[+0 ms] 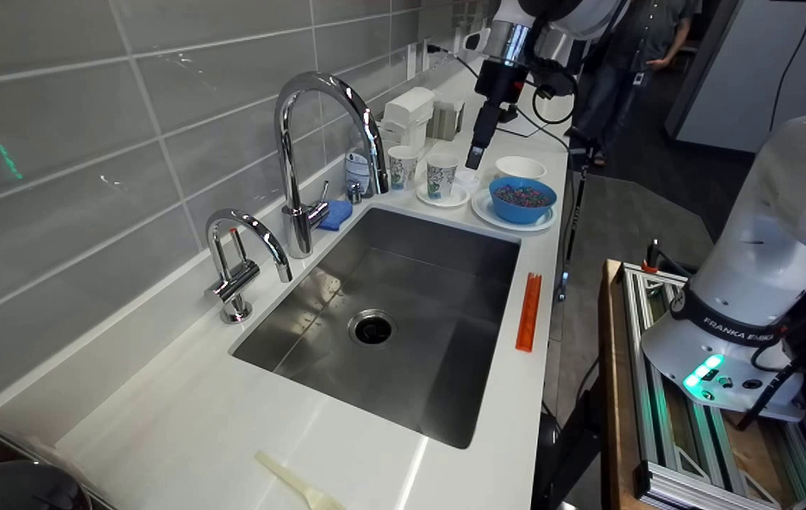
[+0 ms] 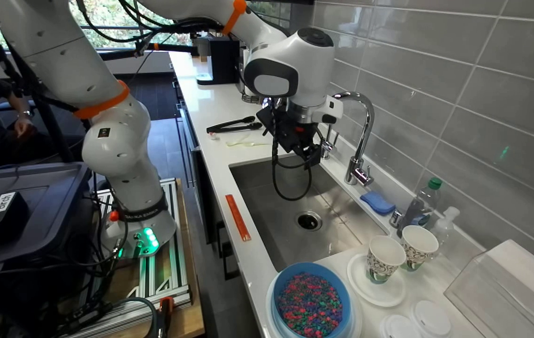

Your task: Close the tap

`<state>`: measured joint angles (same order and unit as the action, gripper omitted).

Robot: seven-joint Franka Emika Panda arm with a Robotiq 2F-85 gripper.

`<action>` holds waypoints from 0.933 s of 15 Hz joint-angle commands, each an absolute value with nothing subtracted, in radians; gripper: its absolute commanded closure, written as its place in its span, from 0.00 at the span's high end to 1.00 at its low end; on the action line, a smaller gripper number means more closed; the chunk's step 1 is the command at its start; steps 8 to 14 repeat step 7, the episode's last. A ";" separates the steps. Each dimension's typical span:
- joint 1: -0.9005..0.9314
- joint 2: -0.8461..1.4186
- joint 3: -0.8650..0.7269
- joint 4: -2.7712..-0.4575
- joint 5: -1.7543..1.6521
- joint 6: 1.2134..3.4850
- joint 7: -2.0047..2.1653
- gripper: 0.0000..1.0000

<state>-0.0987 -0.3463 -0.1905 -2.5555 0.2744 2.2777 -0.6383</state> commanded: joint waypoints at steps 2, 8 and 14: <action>-0.068 -0.372 -0.221 -2.570 0.281 2.279 -0.641 1.00; -0.062 -0.385 -0.227 -2.578 0.286 2.279 -0.643 1.00; -0.062 -0.385 -0.227 -2.578 0.286 2.279 -0.643 1.00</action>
